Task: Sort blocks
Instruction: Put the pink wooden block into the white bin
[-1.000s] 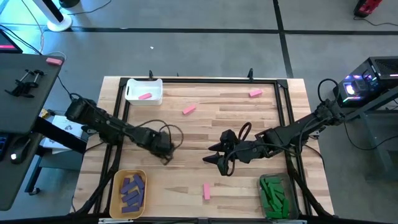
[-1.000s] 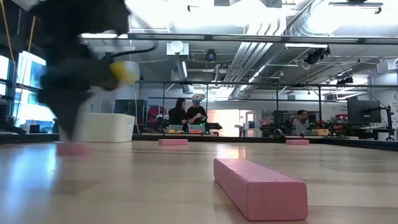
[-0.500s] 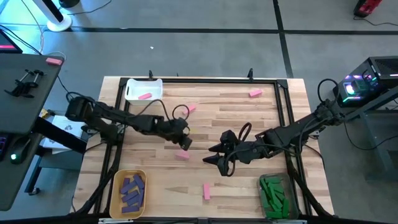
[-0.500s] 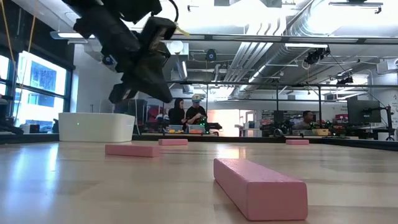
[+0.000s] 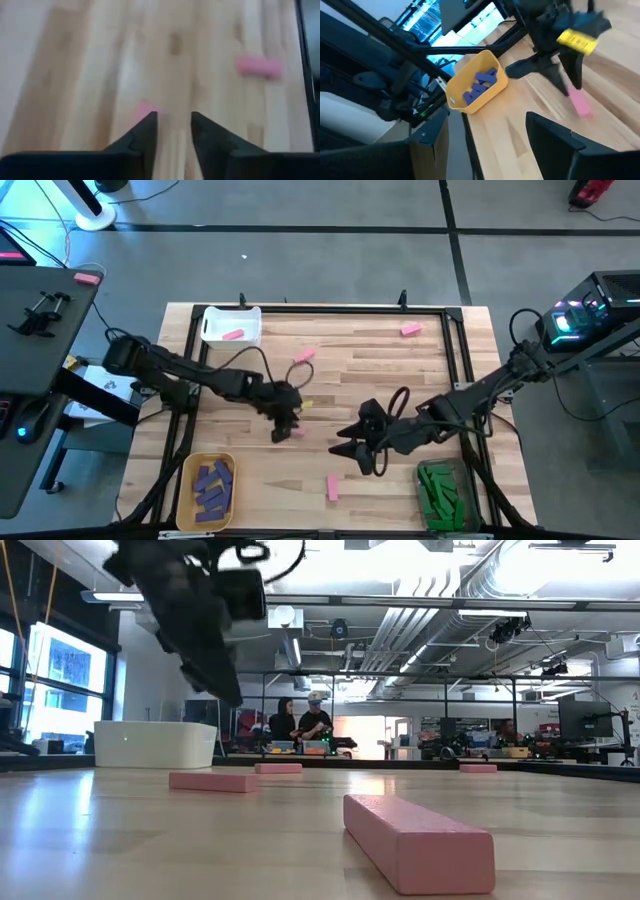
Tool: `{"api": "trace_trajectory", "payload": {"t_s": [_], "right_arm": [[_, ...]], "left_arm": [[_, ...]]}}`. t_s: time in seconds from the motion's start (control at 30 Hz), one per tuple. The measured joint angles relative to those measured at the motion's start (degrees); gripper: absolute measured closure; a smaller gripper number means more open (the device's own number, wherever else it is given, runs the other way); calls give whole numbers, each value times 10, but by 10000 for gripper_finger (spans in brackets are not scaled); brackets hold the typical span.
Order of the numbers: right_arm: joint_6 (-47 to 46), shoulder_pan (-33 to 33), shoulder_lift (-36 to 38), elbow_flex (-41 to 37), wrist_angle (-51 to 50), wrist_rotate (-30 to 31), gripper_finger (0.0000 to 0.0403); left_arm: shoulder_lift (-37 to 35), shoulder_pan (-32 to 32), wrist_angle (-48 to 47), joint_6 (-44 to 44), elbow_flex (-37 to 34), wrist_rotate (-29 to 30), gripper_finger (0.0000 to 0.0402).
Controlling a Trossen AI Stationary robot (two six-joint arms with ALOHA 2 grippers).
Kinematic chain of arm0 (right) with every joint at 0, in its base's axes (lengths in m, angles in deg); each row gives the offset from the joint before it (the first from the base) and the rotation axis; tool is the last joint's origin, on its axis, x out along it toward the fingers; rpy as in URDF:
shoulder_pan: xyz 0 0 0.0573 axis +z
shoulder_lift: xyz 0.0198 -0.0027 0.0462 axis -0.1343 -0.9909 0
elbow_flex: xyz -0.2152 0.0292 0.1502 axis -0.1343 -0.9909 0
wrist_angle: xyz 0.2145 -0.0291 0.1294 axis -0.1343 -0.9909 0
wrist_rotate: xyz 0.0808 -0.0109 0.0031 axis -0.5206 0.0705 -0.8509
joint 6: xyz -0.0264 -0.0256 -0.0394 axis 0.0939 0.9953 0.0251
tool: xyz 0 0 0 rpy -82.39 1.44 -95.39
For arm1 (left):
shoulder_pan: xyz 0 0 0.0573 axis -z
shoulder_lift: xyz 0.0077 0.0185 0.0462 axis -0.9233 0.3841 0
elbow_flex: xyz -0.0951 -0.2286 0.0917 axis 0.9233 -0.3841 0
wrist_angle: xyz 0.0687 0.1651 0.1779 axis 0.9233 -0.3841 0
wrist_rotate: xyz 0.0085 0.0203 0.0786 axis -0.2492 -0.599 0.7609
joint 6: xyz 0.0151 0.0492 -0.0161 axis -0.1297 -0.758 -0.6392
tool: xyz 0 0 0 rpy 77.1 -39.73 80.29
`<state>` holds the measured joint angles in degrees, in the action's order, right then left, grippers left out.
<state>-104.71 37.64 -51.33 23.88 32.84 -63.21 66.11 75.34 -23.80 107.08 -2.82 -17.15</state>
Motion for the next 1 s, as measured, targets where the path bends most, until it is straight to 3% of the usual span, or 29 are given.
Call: {"api": "trace_trajectory", "payload": {"t_s": [0.13, 0.23, 0.33, 0.4, 0.57, 0.8, 1.0], "right_arm": [[0, 11, 0, 0, 5, 28, 202], [-1, 15, 0, 0, 5, 54, 202], [-15, 17, 0, 0, 6, 67, 202], [-23, 17, 0, 0, 6, 70, 202], [-28, 17, 0, 0, 6, 72, 202], [-27, 17, 0, 0, 6, 79, 202], [-26, 17, 0, 0, 3, 79, 202]], "left_arm": [[24, 51, -70, -135, 58, 4, 236], [50, 83, -115, -217, 96, 57, 192], [81, 94, -130, -250, 114, 113, 156], [103, 88, -136, -246, 122, 117, 140], [148, 52, -161, -189, 135, 75, 129], [171, 6, -165, -187, 133, 81, 130], [187, 2, -182, -203, 132, 27, 130]]}}
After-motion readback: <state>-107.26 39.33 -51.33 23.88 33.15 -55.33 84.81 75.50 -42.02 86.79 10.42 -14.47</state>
